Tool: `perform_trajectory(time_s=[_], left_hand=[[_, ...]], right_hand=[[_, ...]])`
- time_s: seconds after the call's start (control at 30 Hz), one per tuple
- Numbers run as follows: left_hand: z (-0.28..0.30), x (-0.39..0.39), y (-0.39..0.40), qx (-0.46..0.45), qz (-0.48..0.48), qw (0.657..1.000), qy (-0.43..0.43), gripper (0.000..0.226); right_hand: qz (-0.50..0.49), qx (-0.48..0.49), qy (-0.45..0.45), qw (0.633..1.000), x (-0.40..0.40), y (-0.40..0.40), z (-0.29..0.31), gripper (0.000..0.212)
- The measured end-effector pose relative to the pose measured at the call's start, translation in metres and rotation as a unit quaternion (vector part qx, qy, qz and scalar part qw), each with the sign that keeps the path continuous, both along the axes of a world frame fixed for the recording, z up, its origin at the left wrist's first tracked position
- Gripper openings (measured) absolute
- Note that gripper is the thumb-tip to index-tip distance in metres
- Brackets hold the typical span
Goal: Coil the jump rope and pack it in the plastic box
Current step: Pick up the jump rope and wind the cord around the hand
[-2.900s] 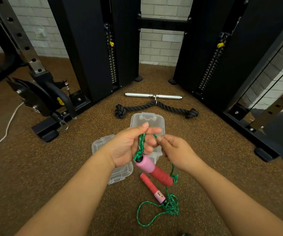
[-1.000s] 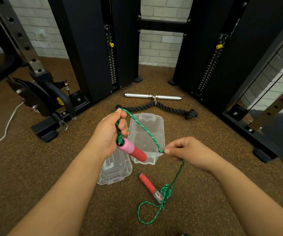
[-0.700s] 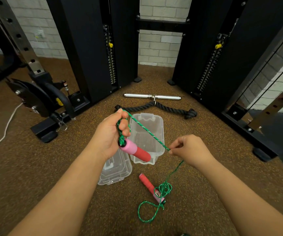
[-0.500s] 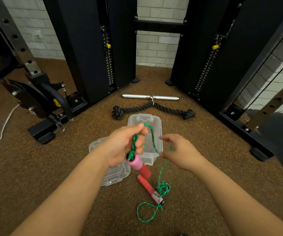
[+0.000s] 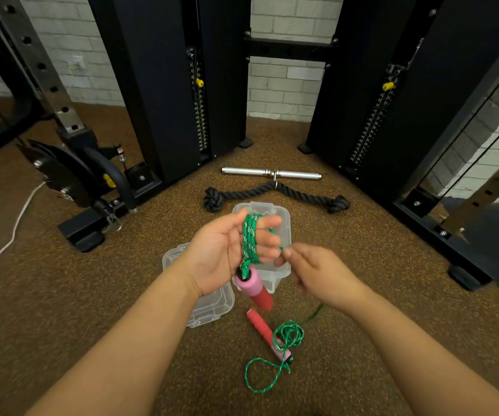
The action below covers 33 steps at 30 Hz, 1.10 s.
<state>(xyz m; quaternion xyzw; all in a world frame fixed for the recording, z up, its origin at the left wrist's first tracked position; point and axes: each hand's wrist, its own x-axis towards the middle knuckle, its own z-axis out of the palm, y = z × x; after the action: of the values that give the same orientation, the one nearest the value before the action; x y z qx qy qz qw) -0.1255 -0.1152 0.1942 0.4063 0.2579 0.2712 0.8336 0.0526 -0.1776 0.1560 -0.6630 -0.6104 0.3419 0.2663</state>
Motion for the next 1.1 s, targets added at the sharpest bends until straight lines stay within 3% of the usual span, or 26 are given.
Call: perform_trajectory(time_s=[0.1, 0.23, 0.33, 0.4, 0.47, 0.53, 0.63, 0.77, 0.93, 1.1], left_hand=[[-0.004, 0.002, 0.004, -0.009, 0.051, 0.998, -0.035, 0.057], [-0.012, 0.002, 0.009, 0.004, 0.091, 0.996, 0.011, 0.064], [-0.018, 0.005, 0.003, 0.112, 0.064, 0.978, 0.165, 0.063], [-0.024, 0.006, -0.001, 0.195, 0.019, 0.94, 0.278, 0.064], [-0.027, 0.006, -0.004, 0.205, -0.032, 0.924, 0.321, 0.075], [-0.024, 0.008, -0.005, 0.193, -0.086, 0.934, 0.289, 0.084], [-0.012, 0.011, -0.005, 0.161, -0.148, 0.944, 0.245, 0.089], [-0.007, 0.009, -0.008, 0.143, -0.187, 0.949, 0.212, 0.051], [-0.007, 0.008, -0.007, 0.103, -0.142, 0.974, 0.14, 0.031], [-0.007, 0.004, -0.004, 0.098, -0.096, 0.978, 0.156, 0.019]], right_hand=[[0.093, 0.006, -0.186, 0.978, -0.011, -0.007, 0.001, 0.03], [0.138, 0.075, -0.219, 0.963, -0.022, -0.012, 0.012, 0.032], [0.145, 0.096, -0.159, 0.972, -0.024, -0.013, 0.023, 0.032], [0.12, 0.098, -0.057, 0.986, -0.021, -0.012, 0.028, 0.027], [0.057, 0.076, 0.079, 0.992, -0.017, -0.009, 0.032, 0.025], [-0.001, 0.068, 0.136, 0.988, -0.009, -0.005, 0.032, 0.026], [-0.055, 0.075, 0.121, 0.988, 0.001, -0.001, 0.027, 0.028], [-0.084, 0.088, 0.113, 0.986, 0.006, 0.002, 0.023, 0.026], [-0.112, 0.098, 0.119, 0.982, 0.008, 0.005, 0.018, 0.023], [-0.111, 0.124, 0.133, 0.977, 0.008, 0.003, 0.019, 0.022]])
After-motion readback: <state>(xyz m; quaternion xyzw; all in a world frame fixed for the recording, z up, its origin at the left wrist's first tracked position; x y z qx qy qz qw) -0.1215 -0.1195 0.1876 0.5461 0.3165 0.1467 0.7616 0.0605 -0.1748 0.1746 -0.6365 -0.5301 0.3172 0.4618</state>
